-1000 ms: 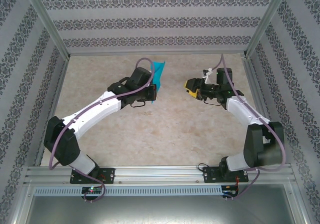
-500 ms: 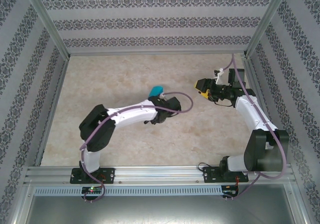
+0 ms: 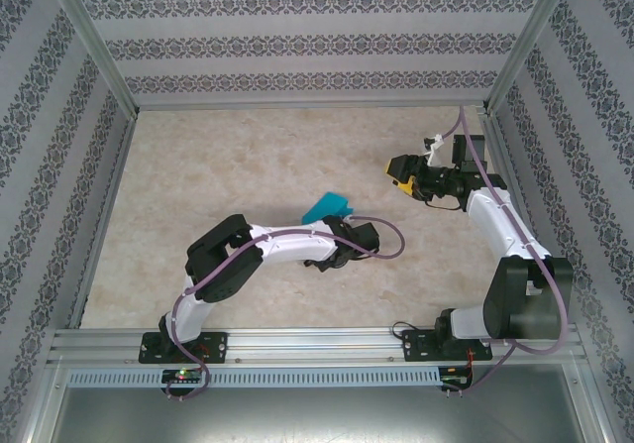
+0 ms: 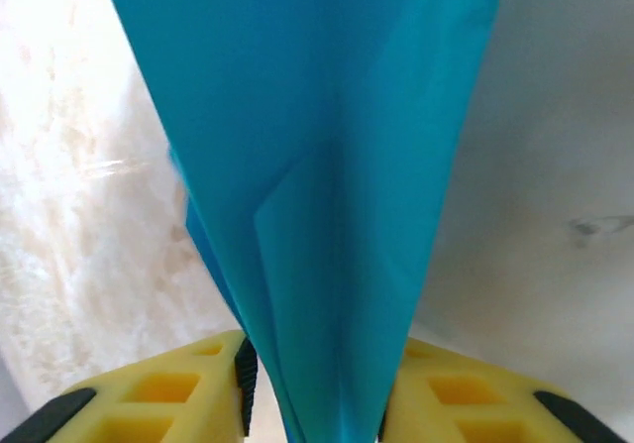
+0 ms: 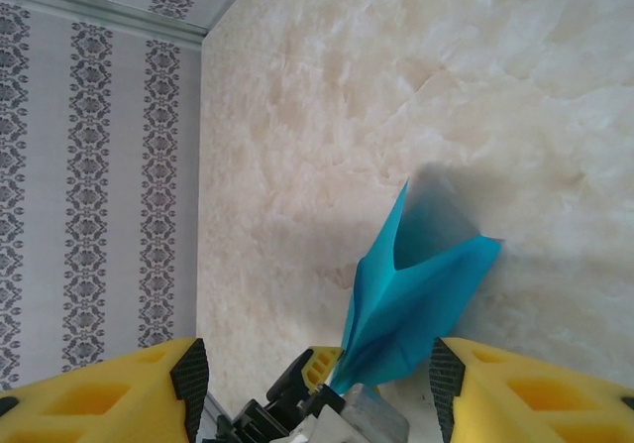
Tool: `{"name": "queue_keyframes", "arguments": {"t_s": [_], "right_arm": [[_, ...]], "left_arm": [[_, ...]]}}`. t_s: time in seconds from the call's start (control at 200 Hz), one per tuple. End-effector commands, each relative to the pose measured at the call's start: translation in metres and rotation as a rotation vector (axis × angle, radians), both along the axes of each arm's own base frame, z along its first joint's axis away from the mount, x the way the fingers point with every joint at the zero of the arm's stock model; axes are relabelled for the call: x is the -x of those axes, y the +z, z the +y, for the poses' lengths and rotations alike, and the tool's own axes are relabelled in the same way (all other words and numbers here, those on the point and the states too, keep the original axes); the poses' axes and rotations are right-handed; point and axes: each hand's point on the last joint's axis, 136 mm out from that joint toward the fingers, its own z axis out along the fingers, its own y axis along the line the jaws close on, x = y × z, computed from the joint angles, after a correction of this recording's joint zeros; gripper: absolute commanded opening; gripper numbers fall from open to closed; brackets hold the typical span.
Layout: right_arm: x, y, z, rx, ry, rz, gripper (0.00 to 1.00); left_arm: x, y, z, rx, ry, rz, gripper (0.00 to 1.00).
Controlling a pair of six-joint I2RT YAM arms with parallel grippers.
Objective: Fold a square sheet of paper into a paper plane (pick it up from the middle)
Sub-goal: Turn over the paper at the center of the table.
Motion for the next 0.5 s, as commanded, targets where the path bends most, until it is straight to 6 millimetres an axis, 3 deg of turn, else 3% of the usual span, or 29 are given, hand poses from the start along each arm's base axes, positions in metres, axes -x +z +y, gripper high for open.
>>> {"name": "queue_keyframes", "arguments": {"t_s": [0.0,0.22,0.495], "right_arm": [[0.004,0.01,0.001,-0.013,0.022,-0.033,0.63],[0.014,0.003,0.002,-0.014,0.028,-0.016,0.63],[0.03,-0.005,0.008,-0.022,0.041,0.011,0.61]], "left_arm": [[0.005,0.0,-0.019,0.07,-0.023,0.029,0.46],[0.022,0.008,-0.045,0.265,-0.036,0.129,0.61],[0.036,0.056,-0.066,0.564,-0.015,0.226,0.71]]}}
